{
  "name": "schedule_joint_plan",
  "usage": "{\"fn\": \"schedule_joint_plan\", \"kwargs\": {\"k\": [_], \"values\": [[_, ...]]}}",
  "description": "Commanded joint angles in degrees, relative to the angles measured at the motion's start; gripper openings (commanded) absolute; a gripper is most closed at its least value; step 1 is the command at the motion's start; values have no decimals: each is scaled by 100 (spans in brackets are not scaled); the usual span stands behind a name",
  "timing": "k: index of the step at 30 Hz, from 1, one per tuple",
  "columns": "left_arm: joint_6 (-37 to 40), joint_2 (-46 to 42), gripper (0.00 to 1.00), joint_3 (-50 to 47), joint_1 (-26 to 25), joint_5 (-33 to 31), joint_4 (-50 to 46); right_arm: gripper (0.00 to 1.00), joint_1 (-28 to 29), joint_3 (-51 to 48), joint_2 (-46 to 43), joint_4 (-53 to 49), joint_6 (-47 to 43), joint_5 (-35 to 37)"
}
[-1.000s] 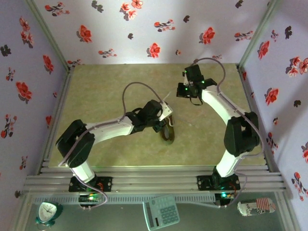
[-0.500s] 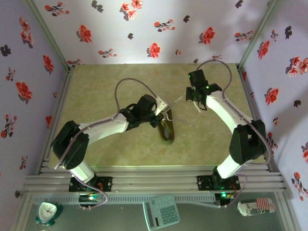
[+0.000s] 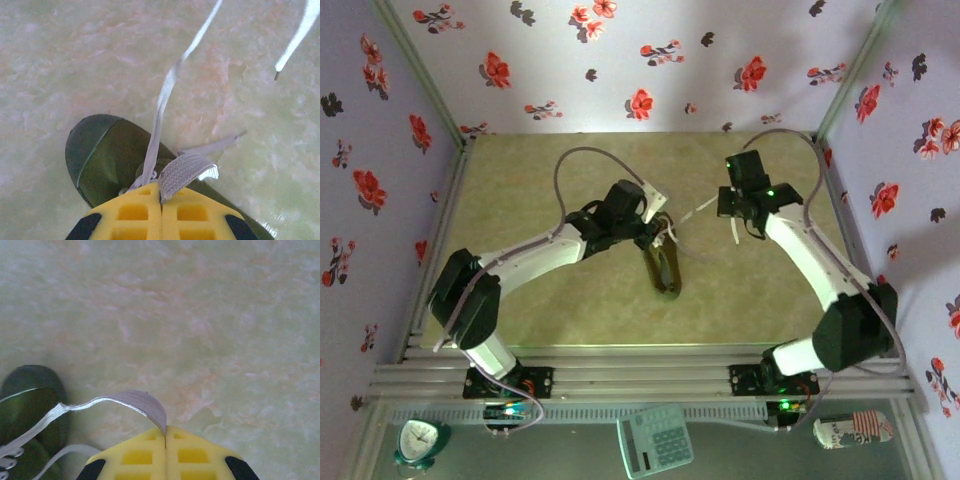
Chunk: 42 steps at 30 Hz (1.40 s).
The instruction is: Tie the shoes
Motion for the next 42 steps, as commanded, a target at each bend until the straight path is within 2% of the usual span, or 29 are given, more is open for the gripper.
{"fn": "schedule_joint_plan", "kwargs": {"k": [1, 11, 16, 18, 22, 30, 36, 39, 42], "values": [[-204, 150, 0, 284, 81, 77, -330, 0, -32, 15, -400, -183, 10, -530], [-445, 410, 0, 623, 233, 76, -531, 0, -37, -75, -1149, -694, -16, -465], [-519, 574, 0, 764, 252, 76, -607, 0, -28, -380, -1565, -717, -90, -1378], [-526, 610, 0, 806, 254, 80, -623, 0, -27, -517, -1837, -639, -29, -1508], [-519, 629, 0, 843, 261, 76, -634, 0, -30, -489, -2210, -608, 32, -1423], [-547, 653, 0, 847, 284, 76, -650, 0, -23, -237, -2285, -931, 14, -1283], [-526, 699, 0, 921, 297, 78, -705, 0, -9, -291, -1995, -1303, 320, -2126], [-556, 720, 0, 965, 317, 76, -737, 0, 122, -579, -2048, -894, 780, -2813], [-624, 732, 0, 997, 349, 76, -747, 0, 472, -911, -2133, -158, 1298, -3068]]}}
